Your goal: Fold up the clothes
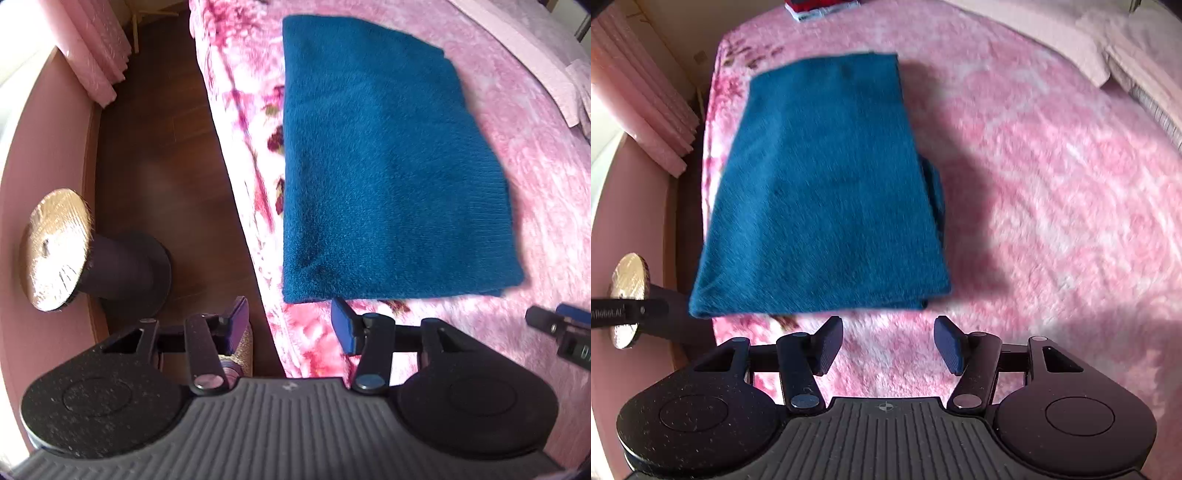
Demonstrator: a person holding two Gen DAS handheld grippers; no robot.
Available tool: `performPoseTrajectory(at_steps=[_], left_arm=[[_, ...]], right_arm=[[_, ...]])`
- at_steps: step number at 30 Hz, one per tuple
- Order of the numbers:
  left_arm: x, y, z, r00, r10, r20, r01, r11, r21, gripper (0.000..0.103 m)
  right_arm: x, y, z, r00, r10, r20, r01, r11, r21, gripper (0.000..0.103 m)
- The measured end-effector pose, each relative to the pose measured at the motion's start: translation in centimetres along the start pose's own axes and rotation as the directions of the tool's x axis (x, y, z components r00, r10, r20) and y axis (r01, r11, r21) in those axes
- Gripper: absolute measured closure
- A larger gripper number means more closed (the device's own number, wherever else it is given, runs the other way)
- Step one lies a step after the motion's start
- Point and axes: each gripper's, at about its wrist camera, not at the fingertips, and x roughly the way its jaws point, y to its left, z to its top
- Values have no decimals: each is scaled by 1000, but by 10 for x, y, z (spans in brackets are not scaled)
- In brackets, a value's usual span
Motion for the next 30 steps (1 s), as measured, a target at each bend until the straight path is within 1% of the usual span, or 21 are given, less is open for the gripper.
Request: performPoseTrajectory(at_steps=[7,12,19,24,30], left_arm=[[-39,4,3,999,-10,32,9,1000,16,56],[-71,2,14,996,-16,93,13,999,34,55],[-111,-4,23,984,-35,175,21,997,77,52],[-131,-9,22,975,-54,215,30,993,112,50],[-143,-11,22,968,-67,243,34,990,135,50]], right_arm=[[-46,20,12,999,7,43,-5,998,-64,45],[-77,33,22,997,9,80,-2,996,-86,45],[-112,53,28,993,40,112,-28,994,-107,45],[-130,68,28,988,65,143,-46,990,-136,45],[-141,74,28,984,65,164,-41,988,-150,45]])
